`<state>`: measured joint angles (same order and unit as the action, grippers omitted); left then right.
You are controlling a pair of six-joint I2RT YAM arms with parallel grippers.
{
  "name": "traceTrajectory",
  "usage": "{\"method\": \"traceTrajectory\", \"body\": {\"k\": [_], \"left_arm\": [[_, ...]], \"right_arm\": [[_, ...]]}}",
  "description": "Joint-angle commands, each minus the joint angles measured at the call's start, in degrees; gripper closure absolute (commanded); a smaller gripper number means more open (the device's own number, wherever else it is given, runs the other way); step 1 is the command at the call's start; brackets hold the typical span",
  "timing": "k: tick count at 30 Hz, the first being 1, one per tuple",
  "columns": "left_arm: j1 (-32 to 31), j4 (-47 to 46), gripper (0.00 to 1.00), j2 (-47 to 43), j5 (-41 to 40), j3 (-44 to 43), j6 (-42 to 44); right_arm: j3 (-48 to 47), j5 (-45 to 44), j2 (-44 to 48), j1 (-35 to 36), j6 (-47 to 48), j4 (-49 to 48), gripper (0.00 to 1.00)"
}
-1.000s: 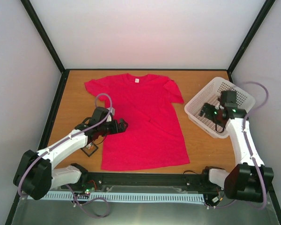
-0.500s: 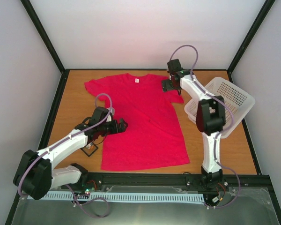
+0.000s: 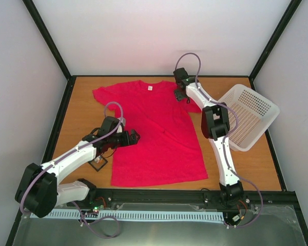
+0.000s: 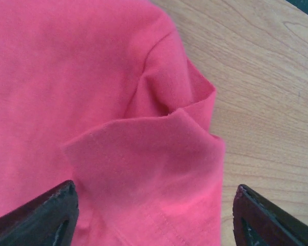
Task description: Pin the brooch onto the clothing
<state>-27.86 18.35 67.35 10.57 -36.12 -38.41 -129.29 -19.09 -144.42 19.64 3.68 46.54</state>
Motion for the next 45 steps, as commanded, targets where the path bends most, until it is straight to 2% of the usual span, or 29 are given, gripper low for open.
{"method": "traceTrajectory", "body": {"k": [1,4,7,11,14,16,19,22,27,30,32,34,39,42,45], "left_arm": [[0.26,1.25,0.0,0.16,-0.2,-2.14,-0.65],[0.33,1.53,0.0,0.28,-0.49,-2.42,-0.61],[0.35,2.22,0.0,0.41,-0.93,-2.87,-0.52],[0.36,2.5,0.0,0.33,-1.38,-2.47,-0.74],[0.35,2.57,0.0,0.53,-1.34,-1.75,-0.99],[0.35,2.78,0.0,0.75,-1.3,-1.63,-1.19],[0.35,3.64,0.0,0.53,-1.28,-2.0,-1.2],[0.35,4.14,0.0,-1.09,-1.63,-2.39,-1.39],[0.55,4.47,0.0,-3.06,-3.62,-5.32,-0.27],[1.9,5.76,0.0,-3.02,-3.8,-9.1,1.08],[3.72,6.25,0.0,-3.52,-2.95,-11.99,2.02],[6.25,6.78,0.0,-4.53,-2.0,-14.31,3.33],[15.11,10.6,0.0,-5.48,-0.66,-20.51,7.33],[18.9,17.16,0.0,-4.54,-5.07,-23.71,7.37],[21.62,21.95,0.0,-5.22,-9.72,-24.46,5.13]], "right_arm": [[-2.76,-5.03,-3.29,-0.18,1.67,-0.24,0.24],[-3.37,-5.99,-4.67,-0.92,1.66,-0.99,0.29],[-5.52,-13.01,-5.98,-2.91,-0.21,-1.18,0.38],[-8.5,-15.58,-7.58,-7.61,-1.89,-3.86,0.4],[-10.03,-17.0,-8.7,-9.42,1.57,-8.99,0.25],[-12.74,-17.59,-10.14,-10.06,4.48,-11.84,0.25],[-20.67,-18.56,-12.26,-10.9,6.68,-11.2,0.25],[-22.05,-15.89,-8.28,-10.22,5.94,-9.05,0.25],[-14.45,-7.45,3.99,-6.26,-0.31,-1.49,0.13],[-6.78,4.72,11.38,-2.28,-6.02,3.27,0.05],[0.82,13.59,16.29,-0.44,-10.52,4.35,0.03],[10.46,20.16,22.46,2.24,-13.44,2.41,0.0],[33.28,29.78,35.23,9.56,-17.14,-7.82,0.0],[46.85,35.68,41.86,13.44,-18.98,-15.48,0.0],[55.25,40.86,44.89,17.51,-19.91,-22.6,0.0]]}}
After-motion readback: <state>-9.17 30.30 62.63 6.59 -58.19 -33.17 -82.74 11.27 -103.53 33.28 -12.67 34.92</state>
